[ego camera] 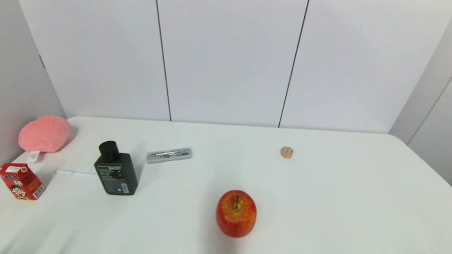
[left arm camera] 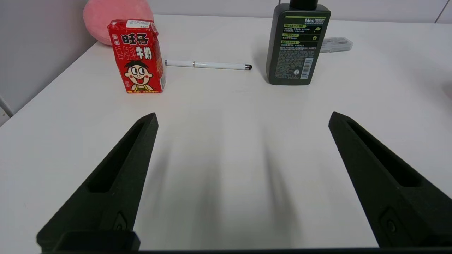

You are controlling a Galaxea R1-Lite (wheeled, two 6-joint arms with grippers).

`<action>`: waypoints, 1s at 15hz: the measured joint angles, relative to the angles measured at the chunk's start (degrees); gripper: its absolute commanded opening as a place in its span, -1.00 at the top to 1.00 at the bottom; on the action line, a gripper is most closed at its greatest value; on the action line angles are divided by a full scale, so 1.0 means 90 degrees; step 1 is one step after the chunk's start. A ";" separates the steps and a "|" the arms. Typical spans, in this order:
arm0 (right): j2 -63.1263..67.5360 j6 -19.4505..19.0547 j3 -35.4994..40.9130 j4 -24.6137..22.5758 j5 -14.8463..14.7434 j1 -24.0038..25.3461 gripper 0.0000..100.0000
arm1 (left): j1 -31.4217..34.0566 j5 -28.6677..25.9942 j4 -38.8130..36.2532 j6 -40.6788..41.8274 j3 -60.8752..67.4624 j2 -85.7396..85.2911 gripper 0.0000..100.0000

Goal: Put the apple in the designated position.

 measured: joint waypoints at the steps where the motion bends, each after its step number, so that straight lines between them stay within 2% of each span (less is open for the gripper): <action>1: 0.0000 0.0001 0.0000 0.0000 -0.0005 0.0000 -1.00 | 0.0000 -0.0003 0.0000 0.0003 0.0000 0.0000 -1.00; 10: 0.0000 0.0001 0.0000 0.0000 -0.0003 0.0000 -1.00 | 0.0005 -0.0041 -0.0049 0.0188 -0.0112 0.0256 -1.00; 12: 0.0000 0.0001 0.0000 0.0000 0.0000 0.0000 -1.00 | -0.0065 -0.0363 -0.0160 0.0538 -0.0562 0.0887 -1.00; 15: 0.0000 0.0001 0.0000 0.0000 -0.0003 0.0000 -1.00 | -0.0634 -0.1371 -0.0245 0.1304 -0.1571 0.2314 -1.00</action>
